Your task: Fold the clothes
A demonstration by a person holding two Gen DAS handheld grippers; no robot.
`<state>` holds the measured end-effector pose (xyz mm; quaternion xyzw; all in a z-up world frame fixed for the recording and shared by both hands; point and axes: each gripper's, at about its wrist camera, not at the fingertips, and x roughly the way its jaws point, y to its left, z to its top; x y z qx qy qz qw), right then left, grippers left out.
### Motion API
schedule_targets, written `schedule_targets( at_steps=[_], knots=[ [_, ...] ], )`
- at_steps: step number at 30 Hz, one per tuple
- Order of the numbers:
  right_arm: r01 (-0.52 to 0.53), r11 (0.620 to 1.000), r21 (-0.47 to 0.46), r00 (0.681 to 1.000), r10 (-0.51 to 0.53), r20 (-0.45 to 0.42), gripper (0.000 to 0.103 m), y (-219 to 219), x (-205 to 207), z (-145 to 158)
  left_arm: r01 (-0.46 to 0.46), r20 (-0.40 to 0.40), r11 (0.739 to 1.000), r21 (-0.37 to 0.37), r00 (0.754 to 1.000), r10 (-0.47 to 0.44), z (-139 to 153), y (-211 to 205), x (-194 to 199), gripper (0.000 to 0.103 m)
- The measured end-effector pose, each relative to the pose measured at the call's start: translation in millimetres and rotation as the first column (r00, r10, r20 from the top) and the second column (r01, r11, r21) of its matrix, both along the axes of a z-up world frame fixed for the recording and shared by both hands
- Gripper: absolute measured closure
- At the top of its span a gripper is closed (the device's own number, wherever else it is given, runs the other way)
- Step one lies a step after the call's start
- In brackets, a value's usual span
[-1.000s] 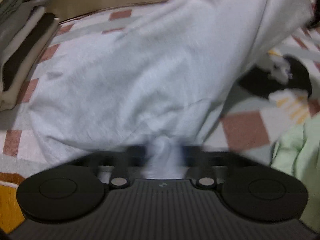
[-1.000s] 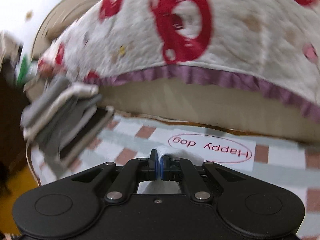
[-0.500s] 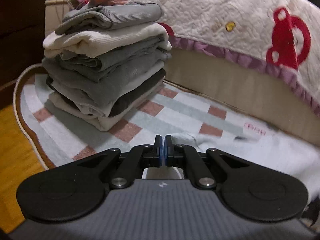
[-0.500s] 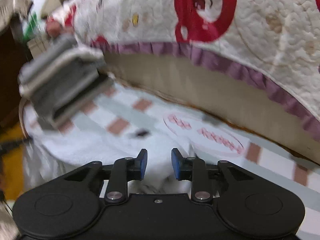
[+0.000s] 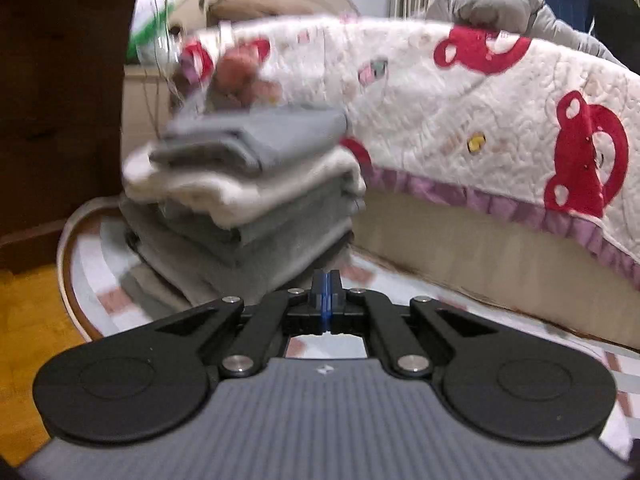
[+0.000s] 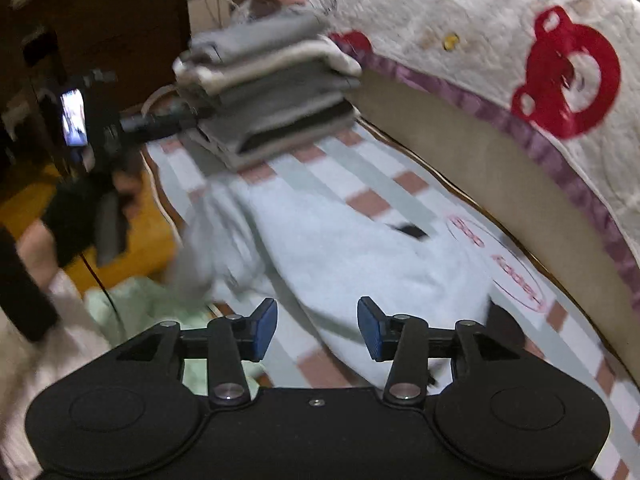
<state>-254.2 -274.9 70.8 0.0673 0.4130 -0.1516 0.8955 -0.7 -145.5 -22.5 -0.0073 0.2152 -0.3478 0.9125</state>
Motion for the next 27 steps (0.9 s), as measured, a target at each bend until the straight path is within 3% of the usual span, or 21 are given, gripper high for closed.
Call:
schedule_targets(
  at_steps=[3,5,8,10,11,13,15,17,20,22,23,24,27],
  knots=[
    [0.001,0.998,0.056,0.997,-0.006,0.079,0.053,8,13,10,0.019,-0.150,0.999,0.036,0.989,-0.013,-6,2,8,0.102],
    [0.004,0.997,0.083,0.995,-0.013,0.101,0.052,15,25,1,0.022,-0.258,0.996,0.082,0.966,0.000,-12,2,12,0.101],
    [-0.017,0.988,0.156,0.999,0.008,0.054,0.053,19,56,-36,0.050,-0.399,0.990,0.130,0.917,0.006,-23,-2,14,0.090],
    [-0.045,0.986,0.158,0.999,0.046,-0.005,0.053,21,80,-65,0.080,-0.440,0.988,0.132,0.898,-0.014,-33,-5,11,0.076],
    [-0.052,0.989,0.141,0.998,0.057,-0.030,0.053,22,90,-77,0.095,-0.459,0.987,0.132,0.888,-0.024,-37,-6,10,0.071],
    [-0.057,0.996,0.069,0.995,0.063,-0.082,0.051,21,108,-102,0.118,-0.448,0.979,0.165,0.893,-0.032,-49,-10,10,0.068],
    [-0.068,0.996,-0.059,0.988,0.059,-0.140,0.046,22,116,-135,0.132,-0.451,0.973,0.188,0.892,-0.034,-62,-12,15,0.064],
    [-0.082,0.979,-0.185,0.983,0.049,-0.177,0.046,19,116,-171,0.119,-0.456,0.974,0.193,0.890,-0.018,-80,-11,28,0.063],
    [-0.101,0.949,-0.300,0.965,0.021,-0.260,0.046,4,111,-218,0.097,-0.469,0.975,0.199,0.883,0.008,-100,-12,49,0.062],
    [-0.111,0.938,-0.327,0.961,0.018,-0.277,0.051,-11,99,-227,0.089,-0.471,0.983,0.162,0.882,-0.002,-98,-16,56,0.062],
    [-0.118,0.933,-0.341,0.962,0.021,-0.274,0.067,-18,92,-228,0.092,-0.470,0.987,0.129,0.883,-0.021,-95,-18,58,0.062],
    [-0.120,0.926,-0.357,0.963,0.021,-0.267,0.099,-26,86,-227,0.094,-0.468,0.991,0.095,0.883,-0.039,-93,-19,60,0.059],
    [-0.063,0.908,-0.413,0.983,-0.016,-0.185,0.102,-55,76,-198,0.155,-0.425,0.988,0.019,0.896,-0.132,-83,-31,52,0.056]
  ],
)
